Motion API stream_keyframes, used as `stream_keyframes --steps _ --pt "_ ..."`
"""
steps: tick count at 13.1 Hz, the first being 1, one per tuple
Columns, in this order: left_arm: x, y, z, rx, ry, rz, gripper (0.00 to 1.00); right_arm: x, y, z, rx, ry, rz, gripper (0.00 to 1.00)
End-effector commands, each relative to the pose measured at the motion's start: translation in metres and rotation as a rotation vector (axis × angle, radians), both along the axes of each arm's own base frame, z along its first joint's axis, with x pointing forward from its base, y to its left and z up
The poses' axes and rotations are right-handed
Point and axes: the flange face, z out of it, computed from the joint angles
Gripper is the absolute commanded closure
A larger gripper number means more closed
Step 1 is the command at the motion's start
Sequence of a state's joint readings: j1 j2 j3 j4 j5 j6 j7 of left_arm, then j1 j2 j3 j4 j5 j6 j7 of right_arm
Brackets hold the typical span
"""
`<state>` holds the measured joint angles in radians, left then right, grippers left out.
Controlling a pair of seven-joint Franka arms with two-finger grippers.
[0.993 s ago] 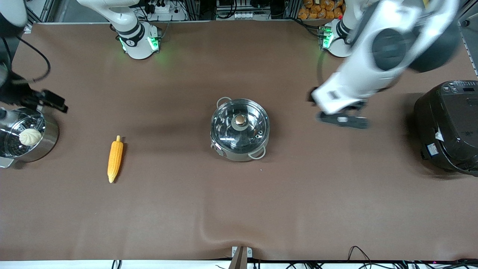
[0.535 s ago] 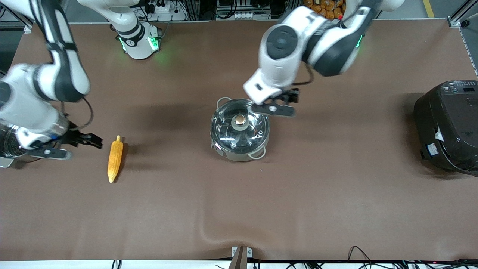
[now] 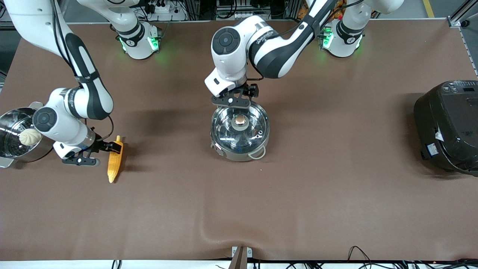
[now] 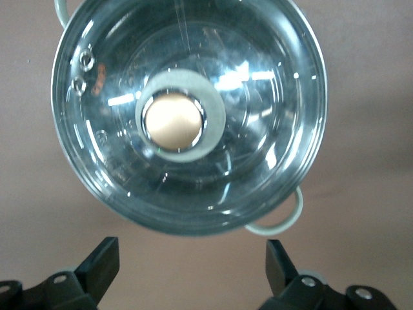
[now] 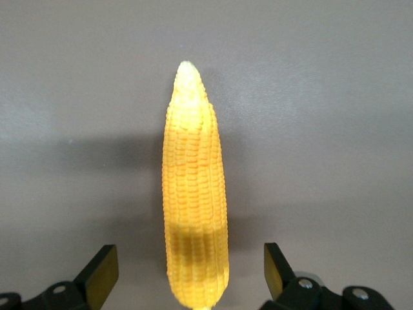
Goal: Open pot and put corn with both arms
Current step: 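Reach the left gripper to the lid knob while the right gripper reaches the corn, then grasp the lid knob with the left gripper while the right gripper grasps the corn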
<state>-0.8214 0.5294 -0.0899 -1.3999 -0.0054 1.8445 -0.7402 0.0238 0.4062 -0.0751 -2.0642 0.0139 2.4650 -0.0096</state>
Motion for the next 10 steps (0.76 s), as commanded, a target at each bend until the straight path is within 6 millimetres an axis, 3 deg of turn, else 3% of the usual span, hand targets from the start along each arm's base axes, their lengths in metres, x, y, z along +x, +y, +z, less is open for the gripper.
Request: stream_keyframes --steps 1,4,9,10 --pt "0.017 0.002 0.01 -0.049 -0.037 -0.037 0.0 0.011 -0.003 -0.014 0.0 -0.003 0.029 0.0" --pt "0.023 -0.001 -0.008 -0.053 -0.041 -0.024 0.0 0.01 -0.004 -0.037 -0.002 0.005 0.029 0.0" --pt "0.043 0.009 -0.032 -0.047 -0.041 0.029 0.0 0.011 -0.008 -0.056 -0.001 0.016 0.064 0.0" --pt "0.047 0.01 -0.036 -0.052 -0.044 0.036 0.0 0.01 -0.007 -0.057 0.001 0.019 0.065 0.04"
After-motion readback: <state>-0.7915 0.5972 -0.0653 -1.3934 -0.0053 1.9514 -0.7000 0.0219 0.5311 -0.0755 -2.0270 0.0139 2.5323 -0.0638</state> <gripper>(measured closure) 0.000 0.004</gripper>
